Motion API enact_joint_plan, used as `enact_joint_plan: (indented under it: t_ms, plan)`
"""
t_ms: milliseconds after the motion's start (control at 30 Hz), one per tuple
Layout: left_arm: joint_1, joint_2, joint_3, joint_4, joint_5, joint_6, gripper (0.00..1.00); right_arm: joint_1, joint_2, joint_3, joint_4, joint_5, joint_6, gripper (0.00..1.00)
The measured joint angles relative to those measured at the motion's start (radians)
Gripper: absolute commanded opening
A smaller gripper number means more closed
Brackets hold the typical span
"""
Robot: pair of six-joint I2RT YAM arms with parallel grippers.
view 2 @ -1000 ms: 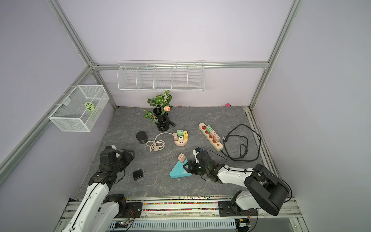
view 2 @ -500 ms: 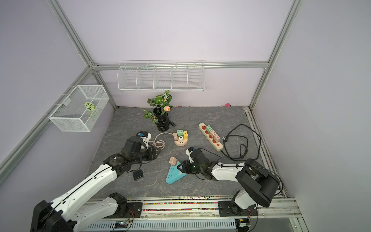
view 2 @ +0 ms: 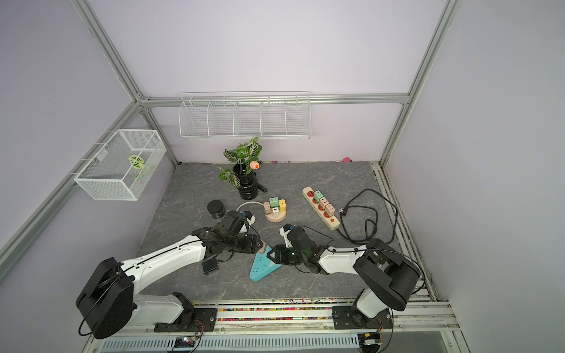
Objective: Pull the plug off the socket
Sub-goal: Remove the plug from the socket.
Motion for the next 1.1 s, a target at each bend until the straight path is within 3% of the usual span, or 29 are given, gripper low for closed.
enact_joint_plan:
  t_ms: [433, 533, 633, 700, 833, 900, 967, 1100]
  plan:
    - [0.000, 0.060, 0.001, 0.069, 0.054, -0.045, 0.41, 0.003, 0.011, 0.002, 0.014, -0.002, 0.003, 0.42]
    - [0.001, 0.063, 0.000, 0.073, 0.053, -0.063, 0.30, 0.004, 0.016, 0.005, 0.019, -0.005, 0.003, 0.42]
    - [0.002, 0.063, 0.000, 0.072, 0.044, -0.077, 0.11, 0.005, 0.017, 0.005, 0.019, -0.005, 0.005, 0.41]
    - [0.002, 0.063, 0.000, 0.073, 0.044, -0.079, 0.01, 0.005, 0.018, 0.005, 0.020, -0.005, 0.006, 0.38]
    - [0.002, 0.062, -0.001, 0.072, 0.042, -0.085, 0.00, 0.005, 0.018, 0.005, 0.022, -0.005, 0.007, 0.29]
    - [0.002, 0.062, 0.000, 0.070, 0.040, -0.086, 0.00, 0.005, 0.018, 0.003, 0.026, -0.005, 0.007, 0.18]
    - [0.002, 0.060, 0.000, 0.067, 0.038, -0.087, 0.00, 0.005, 0.018, -0.001, 0.034, -0.003, 0.008, 0.01]
    - [0.008, 0.053, 0.000, 0.061, 0.037, -0.086, 0.00, 0.007, 0.018, -0.008, 0.050, 0.003, 0.008, 0.00]
